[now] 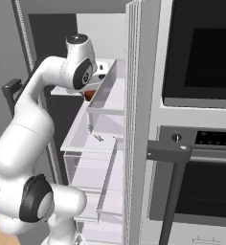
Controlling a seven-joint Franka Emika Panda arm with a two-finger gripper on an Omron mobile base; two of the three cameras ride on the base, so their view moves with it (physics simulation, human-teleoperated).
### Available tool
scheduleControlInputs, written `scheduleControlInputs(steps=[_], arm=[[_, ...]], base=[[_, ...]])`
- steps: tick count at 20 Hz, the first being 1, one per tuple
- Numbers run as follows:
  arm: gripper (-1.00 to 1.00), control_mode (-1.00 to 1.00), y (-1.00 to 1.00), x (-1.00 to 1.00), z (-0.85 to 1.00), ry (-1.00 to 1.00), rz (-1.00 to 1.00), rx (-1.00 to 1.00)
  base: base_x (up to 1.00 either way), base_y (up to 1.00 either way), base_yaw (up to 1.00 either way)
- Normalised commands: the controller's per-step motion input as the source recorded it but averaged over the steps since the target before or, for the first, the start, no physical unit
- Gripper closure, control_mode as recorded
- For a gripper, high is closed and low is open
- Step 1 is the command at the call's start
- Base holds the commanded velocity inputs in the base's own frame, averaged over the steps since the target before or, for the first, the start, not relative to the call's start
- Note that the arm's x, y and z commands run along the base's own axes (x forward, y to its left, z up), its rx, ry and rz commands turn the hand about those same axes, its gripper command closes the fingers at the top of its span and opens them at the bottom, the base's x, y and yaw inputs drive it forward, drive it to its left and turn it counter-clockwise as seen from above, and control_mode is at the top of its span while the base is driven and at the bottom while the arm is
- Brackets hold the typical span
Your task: Place one bell pepper and one fish in each tupperware on the nearby counter, to pack two identical lunches.
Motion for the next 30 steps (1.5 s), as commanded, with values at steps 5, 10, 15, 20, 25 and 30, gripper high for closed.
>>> scheduleControlInputs(steps=[5,10,15,20,25,30], arm=[[1.0,-1.0,0.38,-1.0,0.0,0.0,-0.04,0.0],[1.0,-1.0,0.4,-1.0,-0.01,0.0,-0.07,0.0],[1.0,-1.0,0.38,-1.0,-0.23,0.0,-0.17,0.01],[1.0,-1.0,0.19,-0.8,-0.4,0.0,-0.21,0.11],[1.0,-1.0,0.06,-0.33,-0.27,-0.11,-0.24,0.23],[1.0,-1.0,0.02,0.0,-0.36,-0.06,-0.3,0.22]], base=[[0.0,0.0,0.0],[0.0,0.0,0.0],[0.0,0.0,0.0],[0.0,0.0,0.0],[0.0,0.0,0.0],[0.0,0.0,0.0]])
